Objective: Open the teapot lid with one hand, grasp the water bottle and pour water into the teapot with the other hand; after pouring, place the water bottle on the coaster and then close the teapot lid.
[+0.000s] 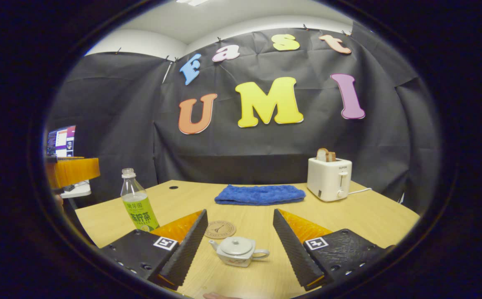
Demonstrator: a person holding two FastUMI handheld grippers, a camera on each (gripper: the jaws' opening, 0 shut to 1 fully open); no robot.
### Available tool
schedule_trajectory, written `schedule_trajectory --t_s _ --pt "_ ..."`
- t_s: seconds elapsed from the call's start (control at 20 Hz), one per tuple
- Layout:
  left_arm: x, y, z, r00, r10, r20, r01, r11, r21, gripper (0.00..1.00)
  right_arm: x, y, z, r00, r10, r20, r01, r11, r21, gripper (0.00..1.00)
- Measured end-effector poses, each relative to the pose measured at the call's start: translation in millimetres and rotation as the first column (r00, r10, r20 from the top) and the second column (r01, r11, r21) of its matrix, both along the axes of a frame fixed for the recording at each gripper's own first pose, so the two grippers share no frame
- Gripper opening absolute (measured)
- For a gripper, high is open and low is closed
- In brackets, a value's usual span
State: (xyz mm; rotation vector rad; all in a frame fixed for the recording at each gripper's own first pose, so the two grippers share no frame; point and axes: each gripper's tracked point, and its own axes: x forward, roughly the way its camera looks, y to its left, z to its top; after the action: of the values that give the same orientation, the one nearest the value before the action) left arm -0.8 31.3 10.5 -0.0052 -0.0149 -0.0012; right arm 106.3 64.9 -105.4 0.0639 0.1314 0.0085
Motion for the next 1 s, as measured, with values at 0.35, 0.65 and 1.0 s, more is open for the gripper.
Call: schedule_trajectory --t_s 0.35,0.65,1.0 --pt "3.1 6.8 -1.4 1.000 0.011 -0.004 -0.011 1.000 -0.015 0.99 28.7 14.7 -51.3 0.990 0.049 -0.130 -0.057 0.996 -0.065 0.64" --pt "2.4 -0.6 -1.3 1.000 -0.010 0.005 0.010 1.000 0.007 0.99 36.6 11.3 -60.8 0.990 0.050 -0.135 -0.056 0.998 -0.039 0.27" --pt "3.2 2.9 -1.3 1.000 -0.012 0.006 0.012 1.000 0.001 0.99 37.6 11.4 -61.9 0.988 0.042 -0.152 -0.046 0.999 -0.026 0.23"
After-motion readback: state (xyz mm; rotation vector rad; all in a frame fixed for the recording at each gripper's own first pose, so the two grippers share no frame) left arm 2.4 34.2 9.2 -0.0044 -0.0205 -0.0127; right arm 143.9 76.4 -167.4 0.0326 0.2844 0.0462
